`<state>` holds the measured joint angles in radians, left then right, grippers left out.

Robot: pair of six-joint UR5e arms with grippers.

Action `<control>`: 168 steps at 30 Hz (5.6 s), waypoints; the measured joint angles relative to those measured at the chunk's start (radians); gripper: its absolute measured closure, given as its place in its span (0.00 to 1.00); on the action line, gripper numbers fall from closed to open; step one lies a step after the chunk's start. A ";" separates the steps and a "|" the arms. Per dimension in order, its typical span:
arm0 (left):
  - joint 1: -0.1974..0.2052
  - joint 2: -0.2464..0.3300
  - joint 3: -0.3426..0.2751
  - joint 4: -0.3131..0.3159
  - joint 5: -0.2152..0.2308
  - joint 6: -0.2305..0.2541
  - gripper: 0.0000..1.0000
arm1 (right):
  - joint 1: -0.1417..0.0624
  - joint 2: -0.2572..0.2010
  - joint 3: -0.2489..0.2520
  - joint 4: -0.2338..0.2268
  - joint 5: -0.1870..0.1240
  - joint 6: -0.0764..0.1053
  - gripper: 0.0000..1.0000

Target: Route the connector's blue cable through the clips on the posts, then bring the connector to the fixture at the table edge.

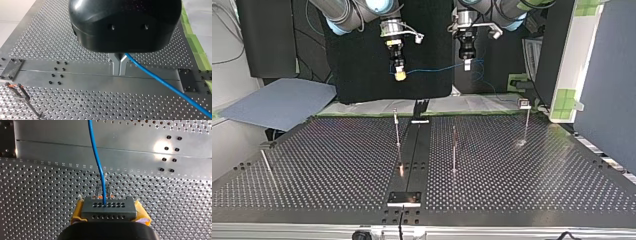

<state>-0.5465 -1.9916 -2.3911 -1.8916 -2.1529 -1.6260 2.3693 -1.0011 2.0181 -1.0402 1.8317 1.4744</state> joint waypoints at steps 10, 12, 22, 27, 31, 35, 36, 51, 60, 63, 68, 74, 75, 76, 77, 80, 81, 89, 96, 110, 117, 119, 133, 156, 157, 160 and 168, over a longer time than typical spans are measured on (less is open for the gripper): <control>0.000 0.000 0.000 0.000 0.000 0.000 1.00 | 0.000 0.000 0.000 0.000 0.000 0.000 1.00; 0.000 0.000 0.000 0.000 0.000 0.000 1.00 | 0.000 0.000 0.000 0.000 0.000 0.000 1.00; 0.000 0.000 0.000 0.000 0.000 0.000 1.00 | 0.000 0.000 0.000 0.000 0.000 0.000 1.00; 0.000 0.000 0.000 0.000 0.000 0.000 1.00 | 0.000 0.000 0.000 0.000 0.000 0.000 1.00; 0.000 0.000 0.000 0.000 0.000 0.000 1.00 | 0.000 0.000 0.000 0.000 0.000 0.000 1.00; 0.000 0.001 -0.001 -0.003 -0.001 -0.002 1.00 | -0.002 0.000 0.000 -0.003 -0.003 -0.003 1.00; 0.000 0.001 -0.001 -0.003 -0.001 -0.002 1.00 | -0.001 0.000 0.000 -0.004 -0.003 -0.004 1.00; 0.000 -0.053 0.004 -0.003 -0.002 -0.003 1.00 | -0.002 0.073 -0.021 0.006 -0.033 0.000 1.00; 0.000 -0.055 0.005 -0.003 -0.002 -0.003 1.00 | -0.002 0.084 -0.021 0.006 -0.034 0.000 1.00; 0.000 -0.055 0.005 -0.003 -0.002 -0.003 1.00 | -0.002 0.084 -0.021 0.006 -0.034 0.000 1.00; 0.000 -0.055 0.005 -0.003 -0.002 -0.003 1.00 | -0.002 0.084 -0.021 0.006 -0.034 0.000 1.00; 0.000 -0.055 0.005 -0.003 -0.002 -0.003 1.00 | -0.002 0.084 -0.021 0.006 -0.034 0.000 1.00; 0.000 -0.055 0.005 -0.003 -0.002 -0.003 1.00 | -0.002 0.084 -0.021 0.006 -0.034 0.000 1.00; 0.000 -0.055 0.005 -0.003 -0.002 -0.003 1.00 | -0.002 0.084 -0.021 0.006 -0.034 0.000 1.00; 0.000 -0.055 0.005 -0.003 -0.002 -0.003 1.00 | -0.002 0.084 -0.021 0.006 -0.034 0.000 1.00; 0.000 -0.055 0.005 -0.003 -0.002 -0.003 1.00 | -0.002 0.084 -0.021 0.006 -0.034 0.000 1.00; 0.000 -0.055 0.005 -0.003 -0.002 -0.003 1.00 | -0.002 0.084 -0.021 0.006 -0.034 0.000 1.00; 0.012 -0.033 0.027 -0.034 0.012 -0.025 1.00 | 0.024 0.050 -0.056 0.041 -0.043 0.035 1.00; 0.023 0.030 0.033 -0.097 0.028 -0.058 1.00 | 0.041 -0.001 -0.100 0.092 -0.062 0.086 1.00; 0.065 0.156 0.053 -0.223 -0.063 -0.026 1.00 | 0.023 -0.133 -0.106 0.201 -0.070 0.197 1.00; 0.078 0.215 0.098 -0.283 -0.068 -0.023 1.00 | 0.006 -0.173 -0.120 0.210 -0.072 0.197 1.00; 0.081 0.229 0.109 -0.297 -0.068 -0.021 1.00 | 0.000 -0.175 -0.123 0.215 -0.072 0.196 1.00; 0.109 0.289 0.166 -0.380 -0.068 -0.006 1.00 | -0.050 -0.174 -0.148 0.234 -0.094 0.192 1.00; 0.153 0.289 0.290 -0.486 0.014 0.057 1.00 | -0.123 -0.171 -0.277 0.361 -0.155 0.185 1.00; 0.154 0.289 0.296 -0.492 0.019 0.057 1.00 | -0.125 -0.171 -0.281 0.364 -0.156 0.185 1.00; 0.157 0.289 0.314 -0.507 0.029 0.059 1.00 | -0.131 -0.170 -0.291 0.371 -0.156 0.184 1.00; 0.168 0.289 0.353 -0.550 0.053 0.074 1.00 | -0.144 -0.169 -0.296 0.375 -0.158 0.182 1.00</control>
<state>-0.3783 -1.7031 -2.0378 -2.4412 -2.1003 -1.5522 2.2248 -1.1700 1.7224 -0.6652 1.6733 1.6562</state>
